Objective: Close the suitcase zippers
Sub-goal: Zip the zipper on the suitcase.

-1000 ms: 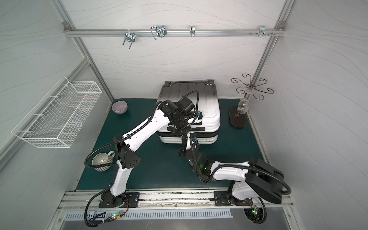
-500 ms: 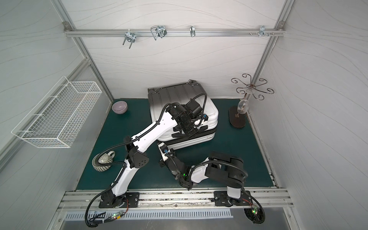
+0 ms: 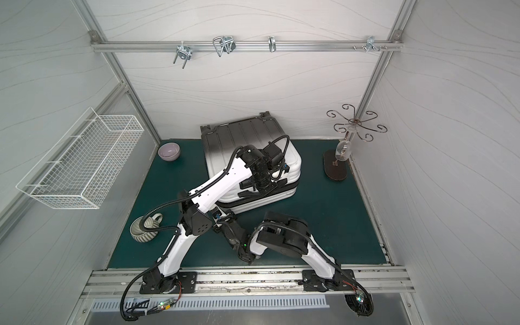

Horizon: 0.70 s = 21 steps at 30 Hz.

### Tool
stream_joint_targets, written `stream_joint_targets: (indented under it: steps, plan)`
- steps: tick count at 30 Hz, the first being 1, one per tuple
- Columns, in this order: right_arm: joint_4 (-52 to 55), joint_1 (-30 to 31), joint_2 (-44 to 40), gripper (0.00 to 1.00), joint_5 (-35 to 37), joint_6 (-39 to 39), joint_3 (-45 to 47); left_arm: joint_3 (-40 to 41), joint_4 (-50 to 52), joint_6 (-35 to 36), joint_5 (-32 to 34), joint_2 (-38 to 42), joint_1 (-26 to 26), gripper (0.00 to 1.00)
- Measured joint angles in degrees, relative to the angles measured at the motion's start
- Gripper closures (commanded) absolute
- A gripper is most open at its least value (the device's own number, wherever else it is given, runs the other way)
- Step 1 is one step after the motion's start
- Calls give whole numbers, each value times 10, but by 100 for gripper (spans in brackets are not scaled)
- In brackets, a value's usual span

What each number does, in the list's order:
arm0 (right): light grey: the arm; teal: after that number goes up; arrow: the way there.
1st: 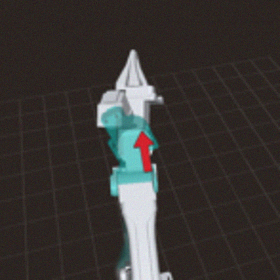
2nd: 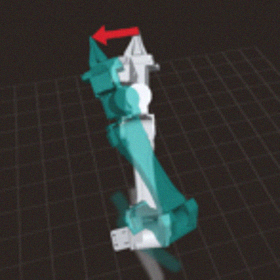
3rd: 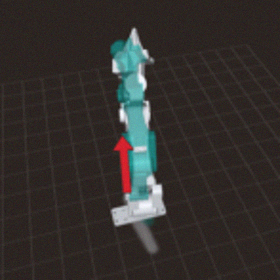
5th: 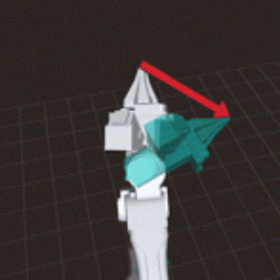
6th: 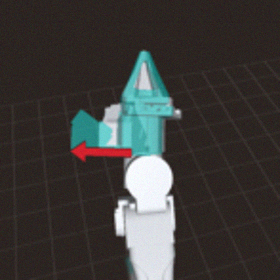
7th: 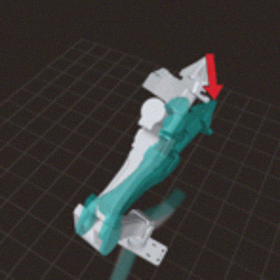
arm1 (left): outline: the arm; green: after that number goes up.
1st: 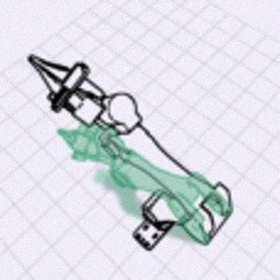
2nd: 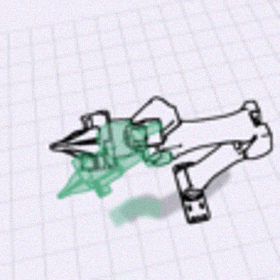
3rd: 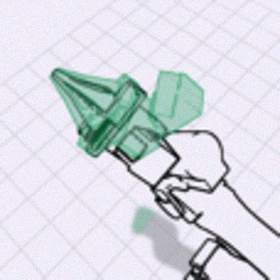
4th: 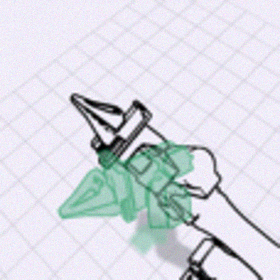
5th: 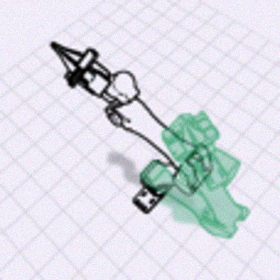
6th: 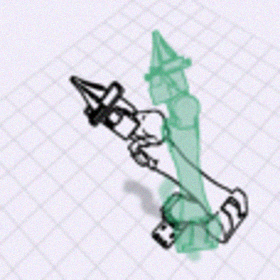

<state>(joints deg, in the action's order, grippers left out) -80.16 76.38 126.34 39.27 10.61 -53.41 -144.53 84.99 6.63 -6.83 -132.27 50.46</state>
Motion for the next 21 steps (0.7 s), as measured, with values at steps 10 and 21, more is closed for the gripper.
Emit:
stream_joint_targets:
  steps: [10, 21]
  plan:
    - [108, -13, 23, 49, -136, 12, -68, 24, -37, -9, 4, 7, 7, 100]
    - [216, 46, -178, 35, -251, 3, 140, 175, -162, 40, -6, 111, -5, 100]
